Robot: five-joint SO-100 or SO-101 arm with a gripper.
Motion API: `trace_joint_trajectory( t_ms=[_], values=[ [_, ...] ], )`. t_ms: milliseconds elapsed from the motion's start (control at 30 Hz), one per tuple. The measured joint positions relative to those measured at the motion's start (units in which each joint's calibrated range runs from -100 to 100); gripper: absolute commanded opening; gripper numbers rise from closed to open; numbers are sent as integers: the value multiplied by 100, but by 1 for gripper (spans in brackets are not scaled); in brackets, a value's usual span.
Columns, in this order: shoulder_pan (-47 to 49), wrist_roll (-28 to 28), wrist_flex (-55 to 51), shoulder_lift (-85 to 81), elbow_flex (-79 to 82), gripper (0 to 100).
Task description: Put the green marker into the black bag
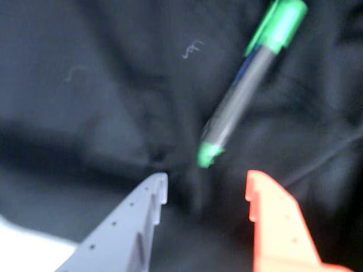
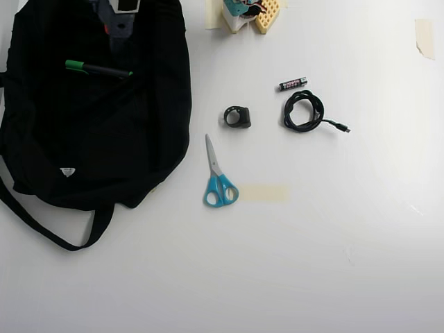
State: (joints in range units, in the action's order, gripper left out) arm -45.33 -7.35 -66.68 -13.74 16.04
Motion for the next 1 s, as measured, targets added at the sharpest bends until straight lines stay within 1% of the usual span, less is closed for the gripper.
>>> trace_joint_trajectory(
  t_ms=[33, 133, 167, 233, 267, 300, 333, 500, 667, 867, 1000],
  values=[
    [309, -63, -361, -457, 0, 18],
    [1308, -181, -644, -1054, 0, 4],
    [1866, -190, -644, -1121, 0, 2],
    [2476, -190, -644, -1137, 0, 2],
    [3049, -190, -644, -1154, 0, 2],
    [3343, -190, -644, -1162, 0, 2],
    [3902, -220, -644, -1171, 0, 2],
    [4151, -391, -653, -1420, 0, 2],
    [4232, -122, -953, -1594, 0, 2],
    [4519, -83, -1486, -2300, 0, 2],
    [4695, -78, -1632, -2856, 212, 2]
  ],
)
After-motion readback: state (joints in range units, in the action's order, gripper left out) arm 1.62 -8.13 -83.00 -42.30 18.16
